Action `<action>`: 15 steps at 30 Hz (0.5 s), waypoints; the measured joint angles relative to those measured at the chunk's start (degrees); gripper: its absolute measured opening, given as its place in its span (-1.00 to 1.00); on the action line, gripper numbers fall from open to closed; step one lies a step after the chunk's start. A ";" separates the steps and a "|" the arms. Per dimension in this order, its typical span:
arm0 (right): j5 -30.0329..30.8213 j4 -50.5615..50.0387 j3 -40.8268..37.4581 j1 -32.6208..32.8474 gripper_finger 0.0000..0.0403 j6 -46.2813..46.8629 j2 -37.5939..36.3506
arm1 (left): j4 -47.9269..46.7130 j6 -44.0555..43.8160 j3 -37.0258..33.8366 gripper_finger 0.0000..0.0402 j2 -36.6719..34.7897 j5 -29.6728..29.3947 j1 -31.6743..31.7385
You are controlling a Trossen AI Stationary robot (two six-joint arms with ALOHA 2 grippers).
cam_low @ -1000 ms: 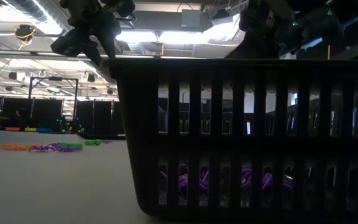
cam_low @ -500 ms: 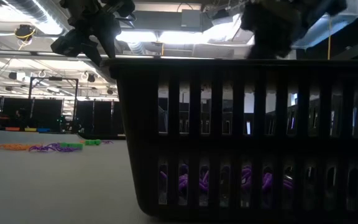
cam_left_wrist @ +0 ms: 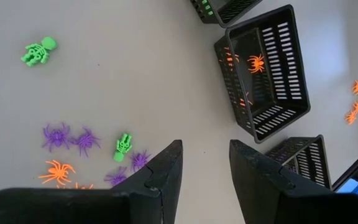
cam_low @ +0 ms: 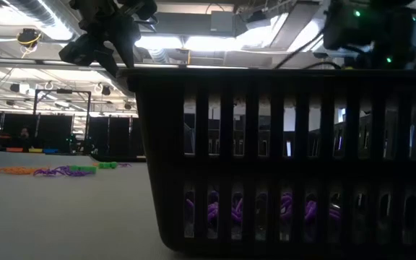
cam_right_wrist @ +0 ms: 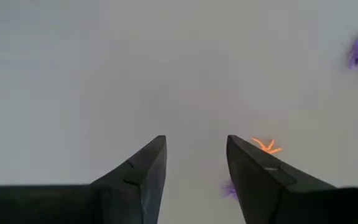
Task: Sort Halloween decoration
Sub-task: Put the orange spider toy into the middle black bin
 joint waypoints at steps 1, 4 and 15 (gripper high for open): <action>0.00 0.35 -0.93 0.00 -0.18 0.33 -0.39 | -0.02 0.00 0.00 -0.38 0.01 -0.01 0.00; 0.27 1.31 -2.90 0.00 -0.18 2.14 -1.88 | 0.01 0.00 0.00 -0.38 0.02 -0.01 -0.02; 5.17 0.82 -11.46 -1.48 -0.18 12.20 -4.27 | 0.02 0.00 0.00 -0.38 0.02 0.00 -0.02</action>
